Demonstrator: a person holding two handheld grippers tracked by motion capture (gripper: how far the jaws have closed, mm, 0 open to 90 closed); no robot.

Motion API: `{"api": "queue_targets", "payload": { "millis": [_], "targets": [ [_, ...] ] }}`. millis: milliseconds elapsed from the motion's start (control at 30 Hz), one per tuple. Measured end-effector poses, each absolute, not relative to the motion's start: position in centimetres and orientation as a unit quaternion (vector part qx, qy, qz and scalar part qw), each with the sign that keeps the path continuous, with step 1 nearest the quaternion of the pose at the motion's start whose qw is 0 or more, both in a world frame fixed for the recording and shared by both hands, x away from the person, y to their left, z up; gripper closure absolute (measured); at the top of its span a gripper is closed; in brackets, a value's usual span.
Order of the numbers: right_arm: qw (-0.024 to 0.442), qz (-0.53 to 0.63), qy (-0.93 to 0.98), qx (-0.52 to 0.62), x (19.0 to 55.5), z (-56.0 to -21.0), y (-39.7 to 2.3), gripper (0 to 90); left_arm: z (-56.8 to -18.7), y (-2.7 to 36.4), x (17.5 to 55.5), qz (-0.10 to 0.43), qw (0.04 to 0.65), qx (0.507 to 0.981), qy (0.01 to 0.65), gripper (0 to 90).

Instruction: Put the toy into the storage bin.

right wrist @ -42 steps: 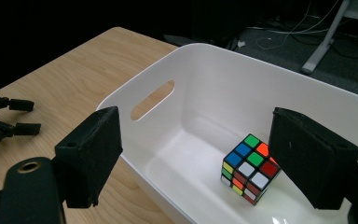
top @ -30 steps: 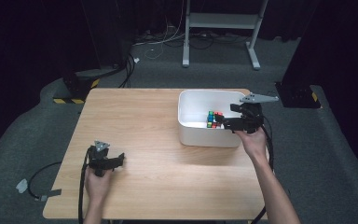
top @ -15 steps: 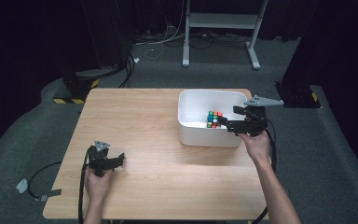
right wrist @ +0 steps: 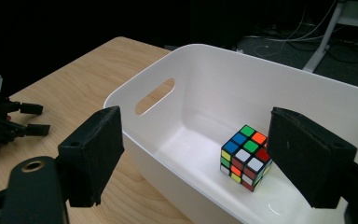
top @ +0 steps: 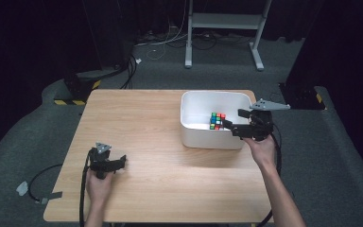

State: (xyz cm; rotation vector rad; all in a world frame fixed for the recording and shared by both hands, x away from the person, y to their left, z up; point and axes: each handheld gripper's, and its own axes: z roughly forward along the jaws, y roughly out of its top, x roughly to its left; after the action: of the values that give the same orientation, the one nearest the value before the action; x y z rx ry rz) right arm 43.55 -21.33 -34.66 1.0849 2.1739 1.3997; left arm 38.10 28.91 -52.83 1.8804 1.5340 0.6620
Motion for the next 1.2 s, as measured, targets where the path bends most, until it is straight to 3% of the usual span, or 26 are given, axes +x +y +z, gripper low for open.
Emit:
{"api": "queue_targets", "payload": {
  "millis": [1200],
  "targets": [
    [0.168, 0.503, 0.756, 0.384, 41.5, -35.1, -22.5, 20.3, -52.8, 28.9, 38.1, 0.250, 0.308, 0.711, 0.580, 14.3]
  ]
}}
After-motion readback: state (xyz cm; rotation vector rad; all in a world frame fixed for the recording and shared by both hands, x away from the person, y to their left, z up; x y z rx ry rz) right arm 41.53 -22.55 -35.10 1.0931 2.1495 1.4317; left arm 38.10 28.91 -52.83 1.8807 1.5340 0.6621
